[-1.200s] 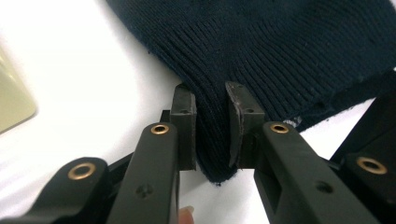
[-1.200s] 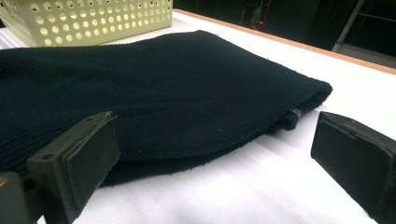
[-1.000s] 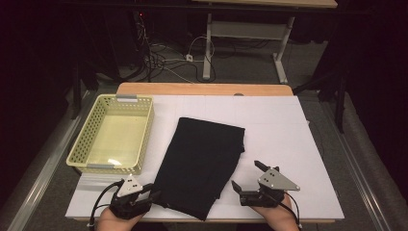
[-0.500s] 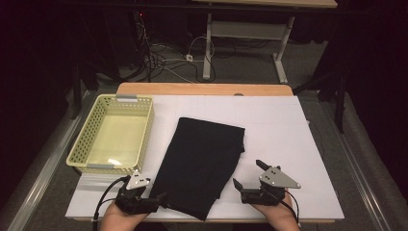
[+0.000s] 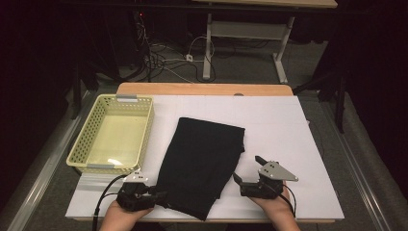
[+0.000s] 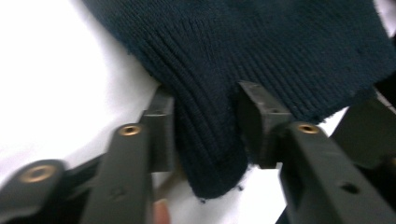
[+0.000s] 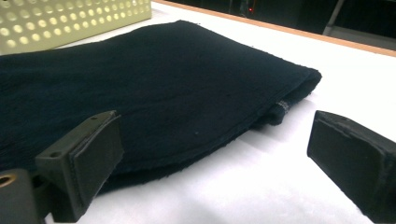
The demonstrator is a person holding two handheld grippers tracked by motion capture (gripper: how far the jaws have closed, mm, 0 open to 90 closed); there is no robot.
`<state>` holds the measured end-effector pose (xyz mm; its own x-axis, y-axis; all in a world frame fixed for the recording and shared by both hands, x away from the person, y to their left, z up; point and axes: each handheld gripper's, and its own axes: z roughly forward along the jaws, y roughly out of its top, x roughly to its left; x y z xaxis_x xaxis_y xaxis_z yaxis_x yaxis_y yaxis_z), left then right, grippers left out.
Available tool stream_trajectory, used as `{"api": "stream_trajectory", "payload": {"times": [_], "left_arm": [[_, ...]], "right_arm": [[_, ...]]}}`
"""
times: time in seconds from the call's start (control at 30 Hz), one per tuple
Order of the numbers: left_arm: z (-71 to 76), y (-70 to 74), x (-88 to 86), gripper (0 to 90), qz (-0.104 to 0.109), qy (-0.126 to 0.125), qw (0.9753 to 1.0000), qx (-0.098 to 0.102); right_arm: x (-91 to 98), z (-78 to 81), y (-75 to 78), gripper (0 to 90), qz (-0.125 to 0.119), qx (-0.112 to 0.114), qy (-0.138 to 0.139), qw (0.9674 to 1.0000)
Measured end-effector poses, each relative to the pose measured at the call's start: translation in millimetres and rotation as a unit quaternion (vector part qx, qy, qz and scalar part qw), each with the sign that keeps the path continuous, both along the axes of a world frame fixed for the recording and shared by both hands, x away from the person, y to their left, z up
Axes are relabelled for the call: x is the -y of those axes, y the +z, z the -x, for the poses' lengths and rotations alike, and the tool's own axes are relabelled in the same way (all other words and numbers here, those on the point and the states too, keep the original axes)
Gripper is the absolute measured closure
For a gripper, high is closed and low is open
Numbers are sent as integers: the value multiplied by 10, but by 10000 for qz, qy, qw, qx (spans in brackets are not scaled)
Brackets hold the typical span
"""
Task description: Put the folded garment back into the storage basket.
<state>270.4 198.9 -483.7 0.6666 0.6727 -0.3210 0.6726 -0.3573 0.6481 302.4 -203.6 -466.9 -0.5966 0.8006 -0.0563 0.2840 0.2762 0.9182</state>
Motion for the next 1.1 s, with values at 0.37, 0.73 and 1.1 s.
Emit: {"api": "stream_trajectory", "payload": {"times": [0.37, 0.73, 1.1], "left_arm": [[77, -78, -25, 719, 155, -27, 9985, 533], [81, -113, -57, 716, 296, -40, 9979, 570], [67, -107, -58, 716, 295, -67, 9981, 532]], "right_arm": [[-93, -575, 80, 245, 17, -433, -420, 9982], [-196, -1463, -32, 226, 529, -1225, -1042, 9856], [-314, -1553, -86, 401, 531, -1936, -542, 9781]]}}
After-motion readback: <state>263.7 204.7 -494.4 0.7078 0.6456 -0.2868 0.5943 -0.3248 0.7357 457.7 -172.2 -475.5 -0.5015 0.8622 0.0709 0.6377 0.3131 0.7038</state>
